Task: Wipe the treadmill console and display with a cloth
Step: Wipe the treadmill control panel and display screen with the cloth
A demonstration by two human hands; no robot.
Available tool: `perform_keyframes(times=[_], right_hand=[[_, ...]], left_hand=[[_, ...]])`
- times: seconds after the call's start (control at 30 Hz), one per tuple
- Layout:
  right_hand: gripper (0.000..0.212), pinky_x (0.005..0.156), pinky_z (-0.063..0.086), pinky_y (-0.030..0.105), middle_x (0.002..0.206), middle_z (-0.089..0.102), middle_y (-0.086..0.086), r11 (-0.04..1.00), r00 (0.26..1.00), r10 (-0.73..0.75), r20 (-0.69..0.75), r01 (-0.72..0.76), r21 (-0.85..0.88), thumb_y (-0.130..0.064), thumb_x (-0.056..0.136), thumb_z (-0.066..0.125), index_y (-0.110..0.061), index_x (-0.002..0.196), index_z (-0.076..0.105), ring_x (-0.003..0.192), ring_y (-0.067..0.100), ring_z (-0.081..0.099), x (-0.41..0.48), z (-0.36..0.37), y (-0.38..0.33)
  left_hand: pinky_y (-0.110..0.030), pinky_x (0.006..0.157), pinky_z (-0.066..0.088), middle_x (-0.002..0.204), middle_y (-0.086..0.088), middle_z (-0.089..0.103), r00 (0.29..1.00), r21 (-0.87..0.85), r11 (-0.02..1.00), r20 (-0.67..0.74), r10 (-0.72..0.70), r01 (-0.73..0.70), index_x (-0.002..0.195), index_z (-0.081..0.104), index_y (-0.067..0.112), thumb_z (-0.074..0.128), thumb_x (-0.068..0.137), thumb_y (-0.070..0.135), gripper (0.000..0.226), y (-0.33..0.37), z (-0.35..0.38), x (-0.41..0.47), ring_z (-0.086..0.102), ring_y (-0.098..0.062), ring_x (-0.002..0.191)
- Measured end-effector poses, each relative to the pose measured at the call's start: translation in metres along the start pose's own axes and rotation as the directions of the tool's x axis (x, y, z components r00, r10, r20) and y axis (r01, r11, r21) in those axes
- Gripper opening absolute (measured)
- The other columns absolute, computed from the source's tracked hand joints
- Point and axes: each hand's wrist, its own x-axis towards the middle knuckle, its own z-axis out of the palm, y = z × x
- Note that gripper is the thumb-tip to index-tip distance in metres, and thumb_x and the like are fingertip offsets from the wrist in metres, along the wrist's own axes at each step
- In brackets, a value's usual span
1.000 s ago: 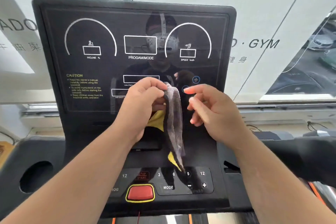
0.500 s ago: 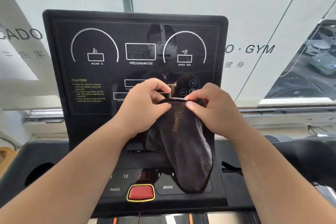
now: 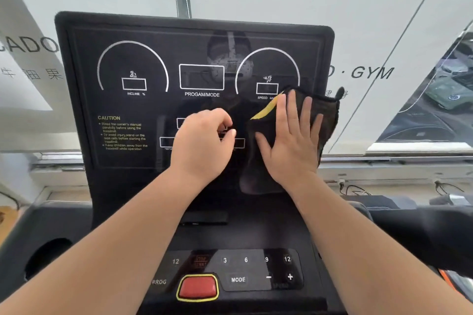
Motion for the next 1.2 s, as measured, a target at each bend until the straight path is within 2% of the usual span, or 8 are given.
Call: perform_keyframes(times=[0.1,0.3,0.47,0.6,0.8,0.93,1.03,1.2], right_hand=[[0.093,0.124,-0.004,0.065,0.173,-0.003,0.009,0.998,1.000,0.003,-0.003,-0.004,-0.066,-0.067,0.097,0.037,-0.013,0.164,-0.001,0.157,0.039,-0.010,0.016,0.008,-0.002],[0.106,0.115,-0.003,0.079,0.173,-0.005,0.007,0.982,0.998,-0.022,-0.054,0.011,-0.188,-0.086,0.087,0.028,-0.019,0.164,-0.002,0.156,0.046,-0.009,0.082,-0.016,-0.034],[0.110,0.113,-0.002,0.082,0.174,-0.005,0.002,0.972,0.990,-0.134,-0.041,0.123,-0.201,-0.092,0.082,0.029,-0.025,0.164,-0.003,0.157,0.043,-0.010,0.078,-0.009,-0.053],[0.110,0.111,0.002,0.084,0.173,0.011,0.001,0.942,0.967,-0.255,0.006,0.250,-0.224,-0.090,0.080,0.043,-0.026,0.164,0.012,0.157,0.043,-0.002,0.021,0.018,-0.024],[0.116,0.111,0.004,0.085,0.173,0.003,0.009,0.975,0.995,0.071,-0.066,-0.083,-0.206,-0.091,0.076,0.038,-0.021,0.163,0.007,0.153,0.055,-0.003,0.054,-0.011,0.024],[0.114,0.115,0.004,0.079,0.173,-0.002,0.010,0.978,0.987,0.095,-0.127,-0.116,-0.173,-0.091,0.081,0.033,-0.021,0.164,-0.001,0.154,0.053,-0.006,0.111,-0.038,-0.009],[0.115,0.114,0.001,0.080,0.173,-0.005,0.011,0.977,0.979,0.122,-0.162,-0.147,-0.157,-0.093,0.081,0.025,-0.019,0.164,-0.003,0.153,0.054,-0.008,0.121,-0.034,-0.038],[0.114,0.114,0.000,0.081,0.173,-0.002,0.011,0.975,0.987,-0.141,-0.081,0.124,-0.186,-0.092,0.082,0.031,-0.020,0.165,0.003,0.153,0.054,-0.007,0.074,-0.004,-0.056]], left_hand=[[-0.050,0.088,0.050,0.119,-0.005,0.065,0.988,0.220,0.973,-0.122,0.093,-0.064,0.117,0.067,0.018,0.065,0.081,0.034,0.039,-0.021,-0.010,-0.004,0.058,-0.033,0.105],[-0.064,0.112,0.030,0.159,-0.014,0.032,0.998,0.426,0.905,-0.056,0.009,0.016,0.143,0.051,0.025,0.072,0.076,0.045,0.073,-0.052,-0.019,-0.011,0.032,-0.042,0.143],[-0.067,0.111,0.029,0.161,-0.015,0.028,0.998,0.421,0.906,-0.065,-0.018,0.044,0.143,0.052,0.025,0.078,0.074,0.044,0.077,-0.064,-0.015,-0.014,0.029,-0.043,0.144],[-0.069,0.108,0.032,0.161,-0.015,0.028,0.997,0.424,0.905,-0.075,0.001,0.031,0.143,0.053,0.024,0.079,0.073,0.039,0.076,-0.072,-0.012,-0.021,0.030,-0.046,0.144],[-0.068,0.109,0.031,0.161,-0.009,0.032,0.998,0.435,0.900,-0.056,0.022,0.005,0.144,0.051,0.025,0.070,0.074,0.048,0.076,-0.080,-0.013,-0.026,0.029,-0.042,0.144],[-0.068,0.110,0.030,0.160,-0.008,0.034,0.998,0.421,0.907,-0.056,0.003,0.021,0.143,0.053,0.024,0.086,0.066,0.046,0.087,-0.078,-0.012,-0.026,0.029,-0.041,0.145],[-0.067,0.109,0.032,0.160,-0.008,0.035,0.998,0.421,0.907,-0.054,0.013,0.011,0.142,0.054,0.023,0.080,0.068,0.051,0.083,-0.078,-0.013,-0.024,0.030,-0.042,0.143],[-0.066,0.106,0.036,0.158,-0.009,0.037,0.997,0.438,0.899,-0.069,0.025,0.008,0.141,0.056,0.023,0.068,0.069,0.054,0.079,-0.076,-0.015,-0.023,0.033,-0.042,0.141]])
